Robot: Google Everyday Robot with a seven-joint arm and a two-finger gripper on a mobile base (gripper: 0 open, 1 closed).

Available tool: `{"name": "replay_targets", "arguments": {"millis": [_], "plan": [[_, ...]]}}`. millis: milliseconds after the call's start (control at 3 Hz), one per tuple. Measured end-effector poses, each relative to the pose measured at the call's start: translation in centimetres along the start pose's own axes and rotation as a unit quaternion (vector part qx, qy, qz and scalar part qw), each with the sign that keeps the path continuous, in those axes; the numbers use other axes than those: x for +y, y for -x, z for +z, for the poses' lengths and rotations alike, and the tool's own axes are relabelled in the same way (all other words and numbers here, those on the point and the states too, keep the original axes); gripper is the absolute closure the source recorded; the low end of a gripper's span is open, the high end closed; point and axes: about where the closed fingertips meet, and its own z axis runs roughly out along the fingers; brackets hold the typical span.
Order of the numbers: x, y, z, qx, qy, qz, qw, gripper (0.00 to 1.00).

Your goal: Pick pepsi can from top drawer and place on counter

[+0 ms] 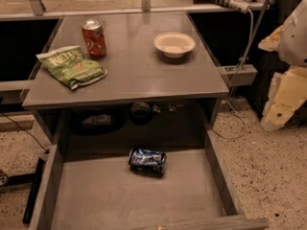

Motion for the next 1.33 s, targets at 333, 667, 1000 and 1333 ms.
{"name": "replay_targets", "arguments": {"millis": [333,667,1000,1333], "plan": [[0.0,0.0,0.0,0.000,0.000,0.000,1.0000,0.00],[0.6,0.1,1.3,-0.017,0.003,-0.002,0.9998,0.00],[1.8,0.0,4.2,-0.041,0.014,-0.009,0.9990,0.00],[2.8,-0.2,7.0,-0.075,0.015,-0.017,0.9969,0.00]]}}
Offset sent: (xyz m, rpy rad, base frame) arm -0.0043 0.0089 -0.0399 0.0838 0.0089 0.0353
